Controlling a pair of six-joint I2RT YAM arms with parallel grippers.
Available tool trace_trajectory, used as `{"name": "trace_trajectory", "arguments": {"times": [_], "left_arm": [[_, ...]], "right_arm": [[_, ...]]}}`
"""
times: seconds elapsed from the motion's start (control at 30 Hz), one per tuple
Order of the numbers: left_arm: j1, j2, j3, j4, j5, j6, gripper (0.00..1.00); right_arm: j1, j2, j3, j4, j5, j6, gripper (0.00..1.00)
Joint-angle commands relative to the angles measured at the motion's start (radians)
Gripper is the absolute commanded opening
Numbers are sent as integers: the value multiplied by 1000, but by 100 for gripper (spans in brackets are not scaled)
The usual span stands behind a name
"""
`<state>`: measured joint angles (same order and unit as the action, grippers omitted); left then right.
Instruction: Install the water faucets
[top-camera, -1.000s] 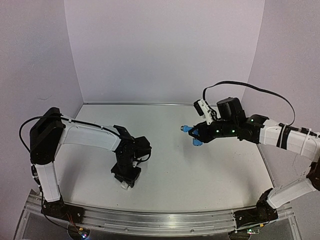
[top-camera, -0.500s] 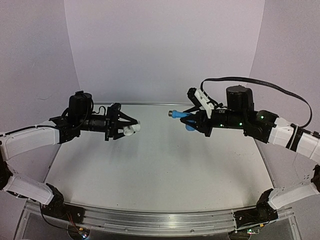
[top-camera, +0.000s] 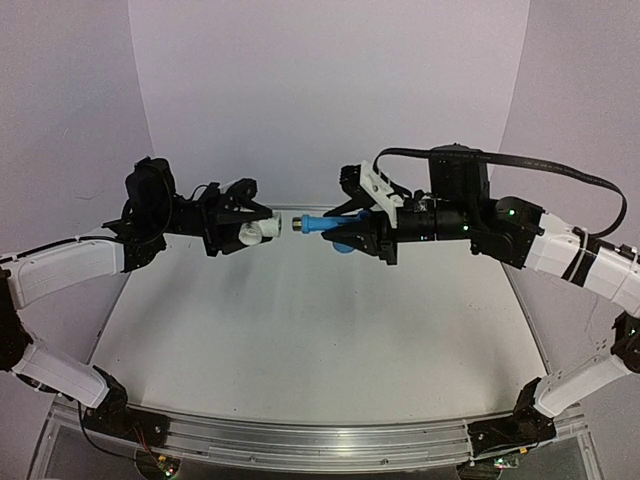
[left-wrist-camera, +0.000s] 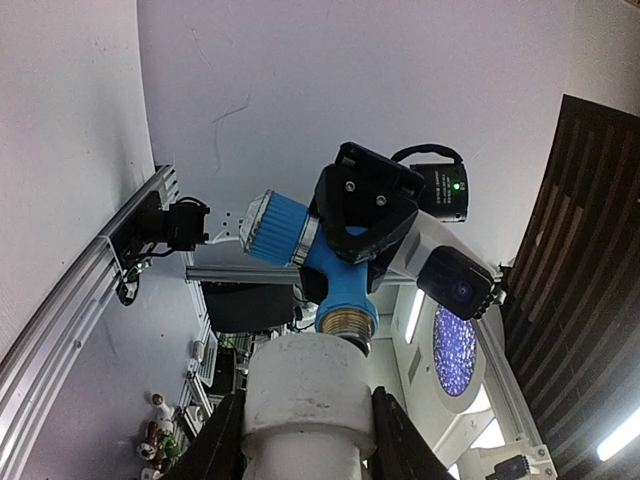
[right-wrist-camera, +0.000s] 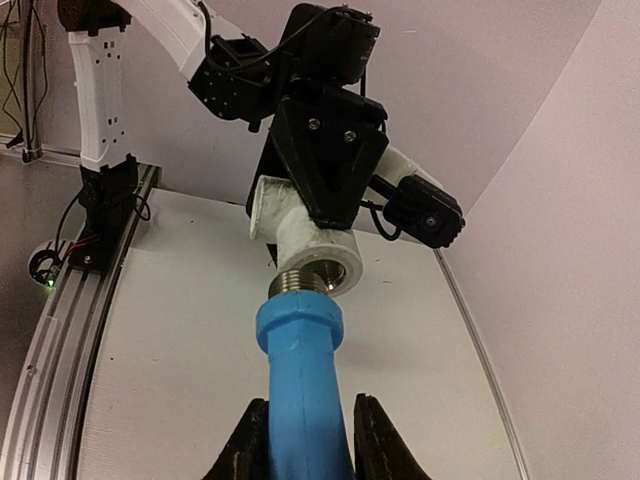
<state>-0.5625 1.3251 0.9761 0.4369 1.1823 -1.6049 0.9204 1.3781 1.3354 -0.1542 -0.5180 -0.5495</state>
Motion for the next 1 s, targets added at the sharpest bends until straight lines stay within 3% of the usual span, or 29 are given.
{"name": "trace_trajectory", "arguments": {"times": [0.0,0.97], "left_arm": [[3,-14,55,66,71,5,0],[2,-12,51,65,76,13,0]], "right_arm": [[1,15,42,6,-30,0,0],[2,108,73,145,-58,124,0]]}}
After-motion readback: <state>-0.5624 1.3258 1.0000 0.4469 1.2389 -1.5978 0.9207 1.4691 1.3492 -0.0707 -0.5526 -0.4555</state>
